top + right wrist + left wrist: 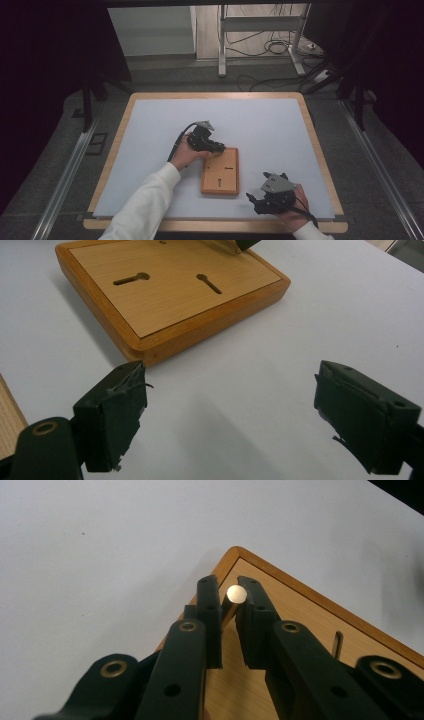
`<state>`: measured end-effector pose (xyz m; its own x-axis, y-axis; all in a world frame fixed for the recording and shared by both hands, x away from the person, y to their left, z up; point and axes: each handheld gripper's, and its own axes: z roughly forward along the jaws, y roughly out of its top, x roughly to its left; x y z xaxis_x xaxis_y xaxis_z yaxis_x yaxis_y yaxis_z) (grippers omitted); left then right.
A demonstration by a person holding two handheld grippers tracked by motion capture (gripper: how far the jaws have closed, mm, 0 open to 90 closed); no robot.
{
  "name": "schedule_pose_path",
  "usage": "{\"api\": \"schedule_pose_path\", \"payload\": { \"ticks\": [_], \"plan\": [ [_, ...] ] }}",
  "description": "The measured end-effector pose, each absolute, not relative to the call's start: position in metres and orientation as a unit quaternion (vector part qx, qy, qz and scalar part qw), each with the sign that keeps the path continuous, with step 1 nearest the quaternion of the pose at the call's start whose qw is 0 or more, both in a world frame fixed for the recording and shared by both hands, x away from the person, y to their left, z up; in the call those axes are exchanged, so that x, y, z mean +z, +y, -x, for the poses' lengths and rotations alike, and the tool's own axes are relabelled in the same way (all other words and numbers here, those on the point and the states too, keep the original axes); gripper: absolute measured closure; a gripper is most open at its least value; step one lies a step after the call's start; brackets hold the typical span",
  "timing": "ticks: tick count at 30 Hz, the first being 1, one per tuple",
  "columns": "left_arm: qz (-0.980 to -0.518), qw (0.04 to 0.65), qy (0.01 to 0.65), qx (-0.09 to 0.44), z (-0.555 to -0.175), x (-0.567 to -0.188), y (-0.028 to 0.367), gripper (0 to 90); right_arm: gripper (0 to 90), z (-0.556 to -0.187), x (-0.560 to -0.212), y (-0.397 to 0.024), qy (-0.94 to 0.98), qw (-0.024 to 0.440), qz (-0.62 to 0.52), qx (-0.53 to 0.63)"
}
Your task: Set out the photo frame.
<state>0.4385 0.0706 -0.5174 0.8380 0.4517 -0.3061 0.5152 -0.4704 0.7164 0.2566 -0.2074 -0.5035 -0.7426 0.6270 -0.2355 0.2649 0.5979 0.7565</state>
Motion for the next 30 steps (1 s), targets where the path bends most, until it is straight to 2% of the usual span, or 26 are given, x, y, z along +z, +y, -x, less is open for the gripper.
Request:
{"api": "schedule_pose_path", "payload": {
  "ticks": [11, 23, 30],
  "plan": [
    [-0.855, 0.431, 0.285, -0.049, -0.443, -0.517, 0.071, 81.5, 9.4, -0.255, -0.508, -0.181, 0.872, 0.263, -0.231, 0.342],
    [-0.855, 0.426, 0.289, -0.06, -0.447, -0.517, 0.072, 81.9, 8.0, -0.259, -0.522, -0.132, 0.89, 0.308, -0.179, 0.284],
    [-0.852, 0.429, 0.294, -0.065, -0.448, -0.517, 0.072, 81.8, 9.2, -0.266, -0.527, -0.122, 0.886, 0.336, -0.179, 0.266]
  ]
}}
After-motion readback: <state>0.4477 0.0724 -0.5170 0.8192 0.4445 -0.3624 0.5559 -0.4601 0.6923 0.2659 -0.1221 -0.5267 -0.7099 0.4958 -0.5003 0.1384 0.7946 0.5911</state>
